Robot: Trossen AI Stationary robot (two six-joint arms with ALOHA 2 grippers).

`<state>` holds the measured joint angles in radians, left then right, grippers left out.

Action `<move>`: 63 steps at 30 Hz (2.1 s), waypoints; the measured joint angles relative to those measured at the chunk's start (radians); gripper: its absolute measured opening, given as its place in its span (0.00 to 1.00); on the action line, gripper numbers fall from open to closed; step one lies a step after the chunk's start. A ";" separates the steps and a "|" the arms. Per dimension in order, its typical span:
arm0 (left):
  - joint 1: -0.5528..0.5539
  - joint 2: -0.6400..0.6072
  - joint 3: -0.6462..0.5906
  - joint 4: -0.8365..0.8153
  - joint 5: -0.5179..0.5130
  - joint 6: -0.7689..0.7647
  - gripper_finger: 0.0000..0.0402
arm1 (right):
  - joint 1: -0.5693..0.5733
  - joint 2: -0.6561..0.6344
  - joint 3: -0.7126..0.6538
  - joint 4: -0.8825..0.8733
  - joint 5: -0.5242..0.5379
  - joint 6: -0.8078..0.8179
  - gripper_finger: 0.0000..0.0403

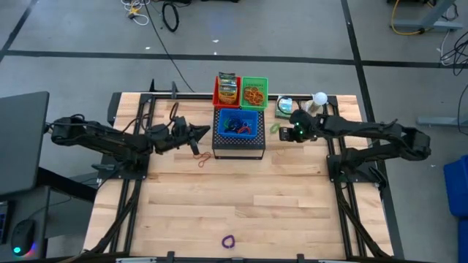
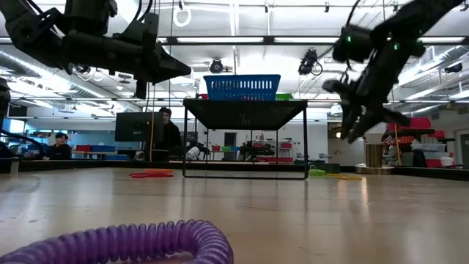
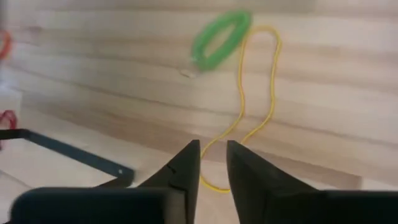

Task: Pick & Place Office Desk Supplies
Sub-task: Put the yellow rubber band into the green bin on the shelf

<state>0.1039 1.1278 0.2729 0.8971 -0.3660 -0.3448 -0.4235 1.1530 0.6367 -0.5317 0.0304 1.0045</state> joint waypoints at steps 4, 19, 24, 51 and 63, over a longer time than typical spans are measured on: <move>0.000 0.000 0.000 -0.003 0.000 0.006 0.02 | 0.013 0.000 -0.067 0.051 -0.001 0.047 0.32; 0.001 0.000 0.000 -0.014 0.007 0.004 0.02 | 0.097 0.186 -0.072 0.126 0.225 0.062 0.60; 0.001 0.000 0.000 -0.018 0.007 0.002 0.02 | 0.108 0.243 -0.067 0.188 0.251 0.056 0.57; 0.002 0.000 0.000 -0.033 -0.001 -0.004 0.02 | 0.108 0.297 -0.067 0.214 0.209 0.086 0.01; 0.001 0.000 0.001 -0.067 -0.001 0.003 0.02 | 0.120 0.142 -0.068 0.110 0.241 0.091 0.00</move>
<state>0.1051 1.1282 0.2737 0.8297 -0.3668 -0.3416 -0.3035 1.2951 0.5692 -0.4219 0.2715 1.0953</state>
